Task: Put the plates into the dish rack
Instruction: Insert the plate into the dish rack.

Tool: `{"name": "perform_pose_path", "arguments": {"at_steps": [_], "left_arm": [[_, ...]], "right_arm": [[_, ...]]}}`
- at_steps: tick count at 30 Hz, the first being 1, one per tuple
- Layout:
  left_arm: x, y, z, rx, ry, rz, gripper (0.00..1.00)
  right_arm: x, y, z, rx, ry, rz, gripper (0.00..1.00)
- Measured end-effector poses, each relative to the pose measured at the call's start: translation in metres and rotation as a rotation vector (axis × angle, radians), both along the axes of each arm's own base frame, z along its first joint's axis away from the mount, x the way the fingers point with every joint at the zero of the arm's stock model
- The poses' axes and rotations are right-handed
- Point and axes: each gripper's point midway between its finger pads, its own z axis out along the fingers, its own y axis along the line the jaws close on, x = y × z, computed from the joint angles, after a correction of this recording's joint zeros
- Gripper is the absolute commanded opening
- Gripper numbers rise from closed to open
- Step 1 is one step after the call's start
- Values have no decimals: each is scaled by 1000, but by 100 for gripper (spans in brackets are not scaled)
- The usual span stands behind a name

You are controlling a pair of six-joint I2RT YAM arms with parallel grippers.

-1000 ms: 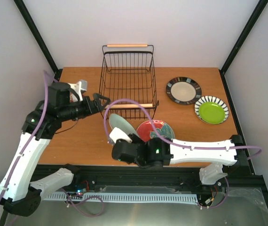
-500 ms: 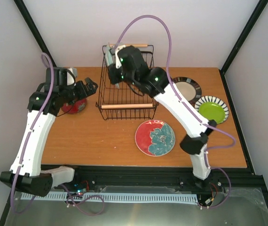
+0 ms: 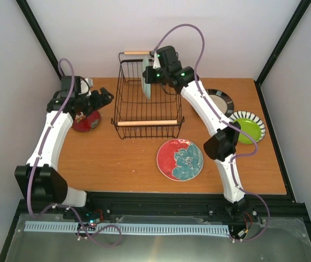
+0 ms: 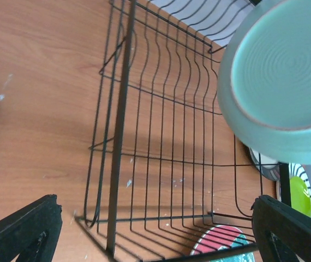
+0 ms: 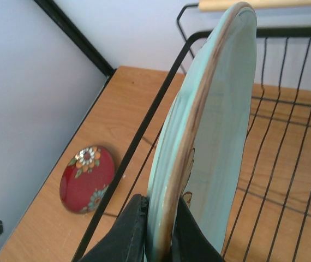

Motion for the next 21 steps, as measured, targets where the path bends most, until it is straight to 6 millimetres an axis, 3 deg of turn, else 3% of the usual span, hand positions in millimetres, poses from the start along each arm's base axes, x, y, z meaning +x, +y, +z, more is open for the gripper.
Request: {"name": "perform_pose_path", "arguments": {"at_steps": [8, 14, 21], "left_arm": [[44, -25, -36, 0, -4, -135, 95], [70, -48, -46, 71, -20, -200, 86], [81, -39, -54, 159, -23, -161, 82]], "right_arm": [[41, -39, 20, 79, -66, -44, 3], [42, -37, 27, 107, -80, -17, 3], [42, -39, 28, 117, -80, 4, 3]]}}
